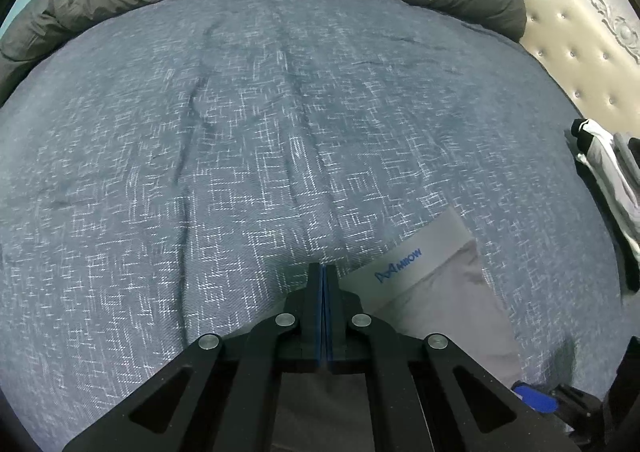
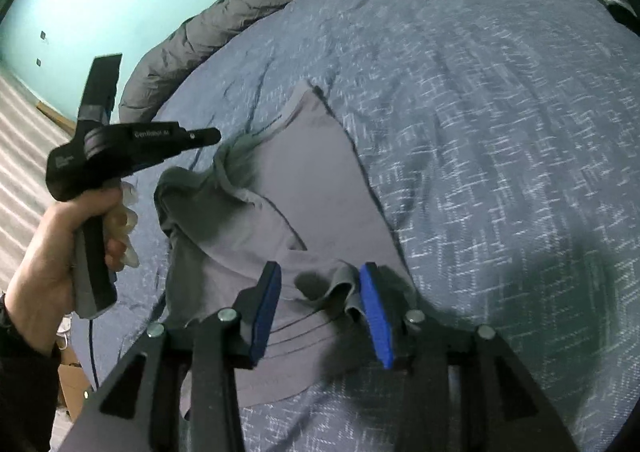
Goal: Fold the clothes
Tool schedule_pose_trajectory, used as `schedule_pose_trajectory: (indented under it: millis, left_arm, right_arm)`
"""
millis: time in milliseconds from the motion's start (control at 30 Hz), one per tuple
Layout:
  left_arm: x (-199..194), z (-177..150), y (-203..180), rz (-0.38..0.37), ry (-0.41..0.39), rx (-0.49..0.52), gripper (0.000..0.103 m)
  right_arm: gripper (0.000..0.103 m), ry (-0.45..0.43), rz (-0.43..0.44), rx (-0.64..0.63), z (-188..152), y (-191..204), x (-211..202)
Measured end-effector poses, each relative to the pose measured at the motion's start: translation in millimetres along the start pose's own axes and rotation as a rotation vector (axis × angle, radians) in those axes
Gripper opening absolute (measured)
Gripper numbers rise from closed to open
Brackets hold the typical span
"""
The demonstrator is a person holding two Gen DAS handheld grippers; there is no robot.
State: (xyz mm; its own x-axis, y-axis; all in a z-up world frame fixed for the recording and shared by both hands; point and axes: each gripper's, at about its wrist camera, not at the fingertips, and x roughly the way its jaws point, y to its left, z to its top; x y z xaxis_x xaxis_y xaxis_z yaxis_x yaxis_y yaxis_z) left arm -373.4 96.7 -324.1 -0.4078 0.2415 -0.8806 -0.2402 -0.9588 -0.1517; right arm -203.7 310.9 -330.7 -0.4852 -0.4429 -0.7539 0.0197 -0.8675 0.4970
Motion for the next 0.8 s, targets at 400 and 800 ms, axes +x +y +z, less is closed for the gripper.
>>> schedule_pose_trajectory:
  millis: [400, 800]
  left_arm:
    - [-6, 2, 5, -0.014, -0.017, -0.020, 0.000]
    - [23, 3, -9, 0.082, 0.082, -0.055, 0.023]
  right_arm:
    - [0.003, -0.030, 0.043, 0.013, 1, -5, -10]
    - [0.003, -0.032, 0.067, 0.017, -1, -8, -13]
